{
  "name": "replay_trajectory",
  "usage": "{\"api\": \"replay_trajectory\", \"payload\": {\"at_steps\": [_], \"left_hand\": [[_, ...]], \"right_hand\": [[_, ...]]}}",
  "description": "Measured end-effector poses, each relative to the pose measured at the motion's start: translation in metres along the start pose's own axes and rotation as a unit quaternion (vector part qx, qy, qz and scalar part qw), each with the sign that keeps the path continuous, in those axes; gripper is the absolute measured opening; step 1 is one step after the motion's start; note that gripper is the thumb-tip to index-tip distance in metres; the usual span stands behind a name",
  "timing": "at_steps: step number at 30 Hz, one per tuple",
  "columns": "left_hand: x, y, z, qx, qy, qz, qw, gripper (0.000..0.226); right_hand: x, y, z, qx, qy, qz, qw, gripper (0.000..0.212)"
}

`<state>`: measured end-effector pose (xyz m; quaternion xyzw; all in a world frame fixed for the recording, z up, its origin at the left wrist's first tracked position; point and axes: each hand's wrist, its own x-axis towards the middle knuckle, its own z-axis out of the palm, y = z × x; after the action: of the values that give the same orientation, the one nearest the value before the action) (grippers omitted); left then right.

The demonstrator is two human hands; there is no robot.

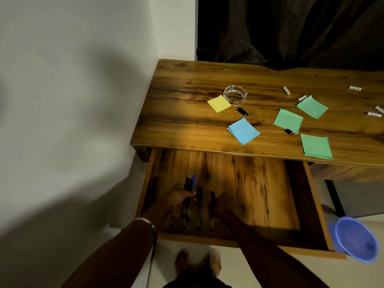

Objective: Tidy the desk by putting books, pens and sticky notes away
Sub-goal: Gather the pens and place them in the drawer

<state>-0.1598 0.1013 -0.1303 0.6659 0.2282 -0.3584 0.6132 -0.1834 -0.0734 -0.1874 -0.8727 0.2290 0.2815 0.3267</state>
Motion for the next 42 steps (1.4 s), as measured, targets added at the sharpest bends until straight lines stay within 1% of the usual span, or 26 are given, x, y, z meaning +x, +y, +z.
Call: {"api": "replay_trajectory", "payload": {"at_steps": [3, 5, 6, 8, 10, 11, 12, 13, 15, 16, 18, 19, 21, 23, 25, 27, 29, 30, 32, 35, 38, 39, 41, 42], "left_hand": [[0.003, -0.002, -0.001, -0.012, -0.001, 0.009, 1.000, 0.022], [0.005, -0.002, -0.002, -0.020, -0.005, 0.011, 1.000, 0.014], [0.005, -0.002, -0.002, -0.021, -0.011, 0.011, 1.000, 0.014], [0.005, -0.001, -0.001, -0.018, -0.020, 0.013, 1.000, 0.013], [0.006, 0.000, 0.000, -0.023, -0.020, 0.018, 0.999, 0.008], [0.006, 0.000, 0.002, -0.029, -0.016, 0.022, 0.999, 0.008], [0.007, 0.000, 0.003, -0.034, -0.015, 0.025, 0.999, 0.007], [0.008, 0.000, 0.004, -0.039, -0.015, 0.027, 0.999, 0.009], [0.010, -0.001, 0.009, -0.046, -0.026, 0.031, 0.998, 0.023], [0.010, 0.000, 0.011, -0.042, -0.029, 0.035, 0.998, 0.026], [0.010, 0.002, 0.017, -0.027, -0.021, 0.040, 0.999, 0.034], [0.011, 0.002, 0.018, -0.025, -0.015, 0.043, 0.999, 0.036], [0.009, 0.002, 0.019, -0.027, -0.007, 0.051, 0.998, 0.036], [0.009, 0.001, 0.017, -0.034, -0.017, 0.047, 0.998, 0.031], [0.009, 0.000, 0.016, -0.046, -0.029, 0.032, 0.998, 0.023], [0.008, 0.002, 0.013, -0.062, -0.020, 0.019, 0.998, 0.020], [0.008, 0.003, 0.009, -0.075, -0.009, 0.012, 0.997, 0.015], [0.008, 0.003, 0.007, -0.079, -0.007, 0.010, 0.997, 0.009], [0.007, 0.003, 0.004, -0.079, -0.002, 0.008, 0.997, 0.009], [0.006, 0.002, -0.002, -0.085, -0.001, 0.004, 0.996, 0.009], [0.007, 0.000, -0.007, -0.090, -0.006, 0.003, 0.996, 0.008], [0.007, -0.001, -0.008, -0.092, -0.009, 0.001, 0.996, 0.009], [0.007, -0.002, -0.010, -0.096, -0.017, 0.000, 0.995, 0.005], [0.007, -0.001, -0.010, -0.099, -0.017, 0.001, 0.995, 0.004]], "right_hand": [[0.008, 0.003, 0.003, -0.002, -0.010, -0.001, 1.000, 0.038], [0.010, 0.004, 0.003, -0.006, -0.023, -0.003, 1.000, 0.050], [0.008, 0.004, 0.002, -0.002, -0.021, -0.007, 1.000, 0.056], [-0.006, -0.005, -0.011, 0.015, 0.021, -0.024, 0.999, 0.058], [-0.015, -0.013, -0.026, 0.028, 0.073, -0.053, 0.996, 0.046], [-0.021, -0.020, -0.032, 0.039, 0.074, -0.068, 0.994, 0.038], [-0.023, -0.027, -0.036, 0.071, 0.066, -0.091, 0.991, 0.034], [-0.020, -0.032, -0.037, 0.119, 0.042, -0.104, 0.987, 0.032], [-0.018, -0.043, -0.036, 0.186, -0.005, -0.109, 0.977, 0.029], [-0.018, -0.047, -0.036, 0.196, -0.020, -0.104, 0.975, 0.026], [-0.014, -0.051, -0.034, 0.215, -0.039, -0.090, 0.972, 0.011], [-0.014, -0.052, -0.036, 0.221, -0.043, -0.080, 0.971, 0.009], [-0.014, -0.054, -0.037, 0.235, -0.047, -0.060, 0.969, 0.018], [-0.011, -0.053, -0.036, 0.229, -0.040, -0.058, 0.971, 0.023], [-0.007, -0.051, -0.034, 0.216, -0.014, -0.064, 0.974, 0.027], [-0.001, -0.049, -0.032, 0.198, 0.011, -0.067, 0.978, 0.036], [0.006, -0.046, -0.028, 0.158, 0.017, -0.062, 0.985, 0.042], [0.009, -0.044, -0.027, 0.128, 0.010, -0.059, 0.990, 0.040], [0.012, -0.043, -0.025, 0.087, -0.009, -0.050, 0.995, 0.029], [0.021, -0.042, -0.019, 0.044, -0.005, -0.050, 0.998, 0.033], [0.028, -0.040, -0.013, 0.005, -0.007, -0.048, 0.999, 0.025], [0.029, -0.040, -0.012, -0.005, -0.010, -0.045, 0.999, 0.030], [0.030, -0.040, -0.011, -0.024, -0.009, -0.038, 0.999, 0.051], [0.031, -0.039, -0.011, -0.035, -0.010, -0.040, 0.999, 0.054]]}}
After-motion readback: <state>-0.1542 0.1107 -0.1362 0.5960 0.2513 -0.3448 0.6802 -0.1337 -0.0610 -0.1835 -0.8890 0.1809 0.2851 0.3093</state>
